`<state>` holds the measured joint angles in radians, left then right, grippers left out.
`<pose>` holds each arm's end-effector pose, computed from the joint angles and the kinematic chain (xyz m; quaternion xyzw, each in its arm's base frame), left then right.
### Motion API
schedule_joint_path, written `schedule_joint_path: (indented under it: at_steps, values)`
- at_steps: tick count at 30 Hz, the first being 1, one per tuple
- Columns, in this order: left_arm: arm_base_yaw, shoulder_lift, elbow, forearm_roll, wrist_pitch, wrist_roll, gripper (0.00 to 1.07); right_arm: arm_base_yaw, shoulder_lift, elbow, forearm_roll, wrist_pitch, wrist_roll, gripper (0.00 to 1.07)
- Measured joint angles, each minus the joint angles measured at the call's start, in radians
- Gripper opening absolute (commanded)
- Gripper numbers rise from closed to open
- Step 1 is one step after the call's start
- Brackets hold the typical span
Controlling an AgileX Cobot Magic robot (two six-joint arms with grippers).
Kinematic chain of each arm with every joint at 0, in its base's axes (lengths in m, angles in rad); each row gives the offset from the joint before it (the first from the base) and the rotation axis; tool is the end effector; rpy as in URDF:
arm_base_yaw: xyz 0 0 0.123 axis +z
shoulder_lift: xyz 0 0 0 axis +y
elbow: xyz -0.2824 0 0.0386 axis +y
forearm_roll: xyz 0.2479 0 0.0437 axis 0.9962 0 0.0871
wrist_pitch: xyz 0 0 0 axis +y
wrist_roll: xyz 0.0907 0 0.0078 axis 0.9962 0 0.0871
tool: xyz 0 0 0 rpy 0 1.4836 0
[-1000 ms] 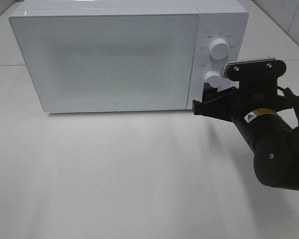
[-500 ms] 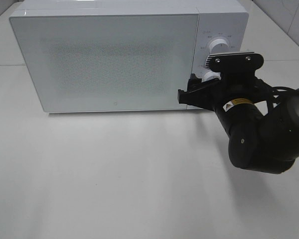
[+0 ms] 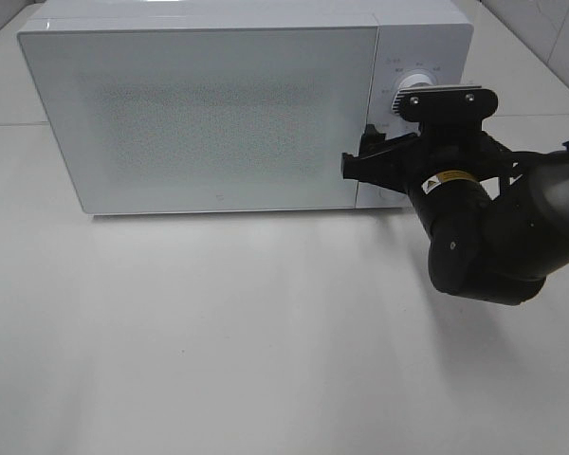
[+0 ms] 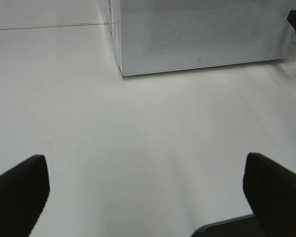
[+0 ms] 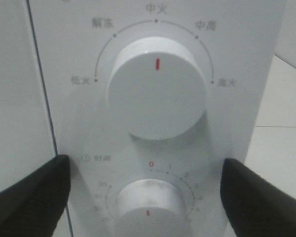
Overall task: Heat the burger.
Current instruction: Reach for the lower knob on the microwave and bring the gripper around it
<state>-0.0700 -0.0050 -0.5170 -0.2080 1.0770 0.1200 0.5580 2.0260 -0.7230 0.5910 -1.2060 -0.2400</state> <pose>-0.0104 -0.0159 0.2819 0.0863 0.8428 -0.0906 0.5236 0.3170 0.1420 0.1261 -0.0197 0.7294 -0.0121 0.6837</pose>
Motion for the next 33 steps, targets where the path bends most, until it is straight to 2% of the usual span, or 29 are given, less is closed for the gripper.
schedule_joint_path:
  at_steps: [12,18,19,21,22,23,24,25,27,33]
  values:
    - [0.000,0.000,0.000,0.000,0.000,0.000,1.00,0.000,0.034,-0.004,-0.006,0.002,0.017,0.72]
    - [0.000,0.000,0.000,0.000,0.000,0.000,1.00,0.000,0.037,-0.004,-0.006,0.002,0.018,0.56]
    - [0.000,0.000,0.000,0.000,0.000,0.000,1.00,0.000,0.042,-0.004,-0.007,0.001,0.018,0.46]
    - [0.000,0.000,0.000,0.000,0.000,0.000,1.00,0.000,0.045,-0.004,-0.007,0.002,0.018,0.42]
    - [0.000,0.000,0.000,0.000,0.000,0.000,1.00,0.000,0.045,-0.004,-0.004,0.002,0.018,0.31]
    - [0.000,0.000,0.000,0.000,0.000,0.000,1.00,0.000,0.045,-0.004,-0.004,0.002,0.018,0.31]
    - [0.000,0.000,0.000,0.000,0.000,0.000,1.00,-0.001,0.045,-0.004,0.004,0.002,0.019,0.21]
    - [0.000,0.000,0.000,0.000,0.000,0.000,1.00,-0.001,0.045,-0.004,0.004,0.002,0.019,0.21]
    - [0.000,0.000,0.000,0.000,0.000,0.000,1.00,-0.001,0.045,-0.004,0.005,0.002,0.019,0.11]
    - [0.000,0.000,0.000,0.000,0.000,0.000,1.00,-0.001,0.045,-0.004,0.006,0.002,0.019,0.07]
